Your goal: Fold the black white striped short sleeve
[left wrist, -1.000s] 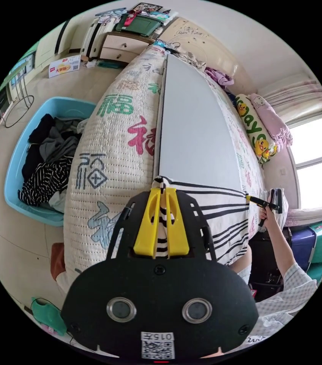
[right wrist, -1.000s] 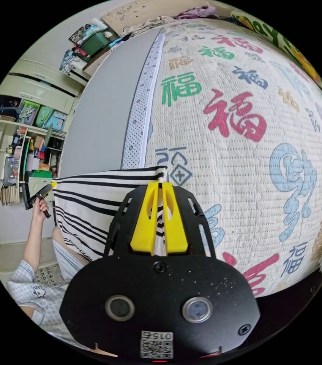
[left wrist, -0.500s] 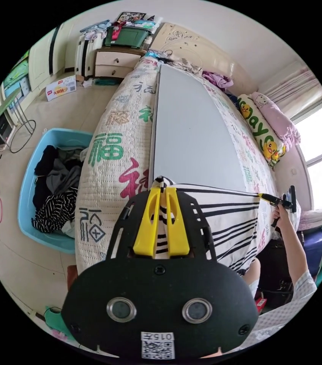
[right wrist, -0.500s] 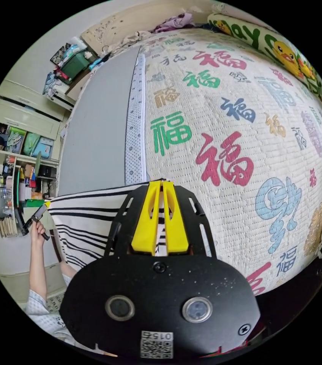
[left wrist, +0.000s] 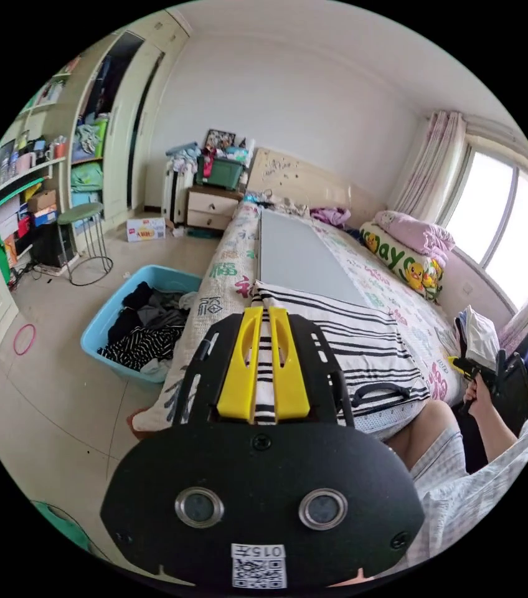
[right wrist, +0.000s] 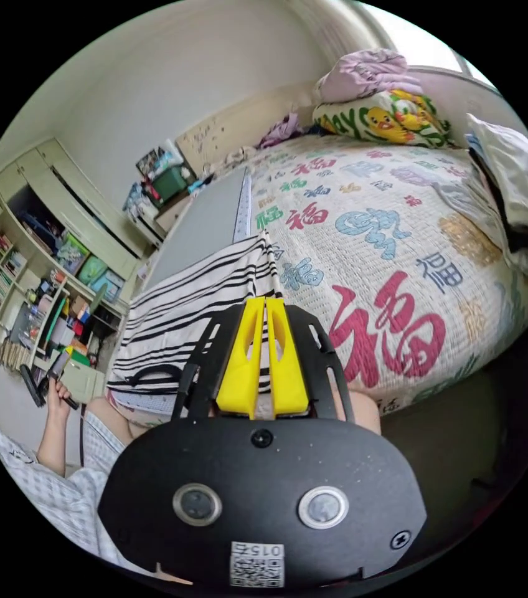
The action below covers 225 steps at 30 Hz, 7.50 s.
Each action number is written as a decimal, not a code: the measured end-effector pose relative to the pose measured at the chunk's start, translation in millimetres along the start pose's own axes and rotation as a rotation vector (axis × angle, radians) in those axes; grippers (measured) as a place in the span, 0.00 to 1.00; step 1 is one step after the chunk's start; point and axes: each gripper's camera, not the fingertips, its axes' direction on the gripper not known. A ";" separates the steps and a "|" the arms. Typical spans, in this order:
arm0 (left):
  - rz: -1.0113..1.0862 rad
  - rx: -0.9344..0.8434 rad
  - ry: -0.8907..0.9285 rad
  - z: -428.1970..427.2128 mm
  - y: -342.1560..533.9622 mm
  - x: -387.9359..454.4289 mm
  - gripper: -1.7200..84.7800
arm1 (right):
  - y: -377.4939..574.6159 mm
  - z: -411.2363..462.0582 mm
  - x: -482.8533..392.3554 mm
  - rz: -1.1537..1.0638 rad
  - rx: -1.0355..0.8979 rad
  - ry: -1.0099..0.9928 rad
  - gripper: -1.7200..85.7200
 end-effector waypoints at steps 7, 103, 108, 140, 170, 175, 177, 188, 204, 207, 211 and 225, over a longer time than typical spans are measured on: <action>0.069 0.138 0.132 -98.8 33.1 49.7 0.01 | 77.3 -91.6 -27.7 -0.139 0.107 0.024 0.01; 0.523 -0.519 0.492 372.9 -157.7 327.5 0.11 | -457.1 75.3 -246.1 -0.310 -0.888 0.012 0.10; 0.601 -0.581 0.543 466.7 -200.6 442.5 0.13 | -401.0 89.6 -162.5 -0.196 -0.892 -0.033 0.12; 0.415 -0.632 0.583 675.9 -303.7 580.7 0.03 | -434.6 41.4 -11.6 -0.098 -0.593 -0.262 0.03; -0.232 -0.493 0.637 591.9 -235.0 34.4 0.10 | -345.7 264.1 -524.6 -0.839 -1.186 -0.440 0.03; -0.066 -0.613 0.559 608.1 -242.5 62.3 0.07 | -349.0 290.0 -535.7 -0.842 -1.227 -0.426 0.03; 0.012 -0.648 0.487 611.8 -248.0 71.0 0.04 | -346.6 294.4 -539.9 -0.887 -1.227 -0.405 0.03; 0.066 -0.572 0.405 583.9 -249.3 51.7 0.08 | -373.8 297.3 -505.0 -0.877 -1.332 -0.512 0.08; -0.002 -0.585 0.564 568.2 -231.3 -8.8 0.16 | -584.4 272.1 -201.8 -0.329 -0.685 -0.498 0.14; -0.001 -0.567 0.567 566.1 -231.9 -13.4 0.16 | -574.4 301.8 -165.5 -0.244 -0.667 -0.445 0.18; -0.016 -0.549 0.609 564.4 -229.4 -19.8 0.16 | -551.7 330.8 -128.7 -0.181 -0.705 -0.443 0.18; -0.099 -0.573 0.718 514.3 -232.2 -34.9 0.06 | -473.7 184.0 -23.9 -0.071 -0.560 -0.514 0.03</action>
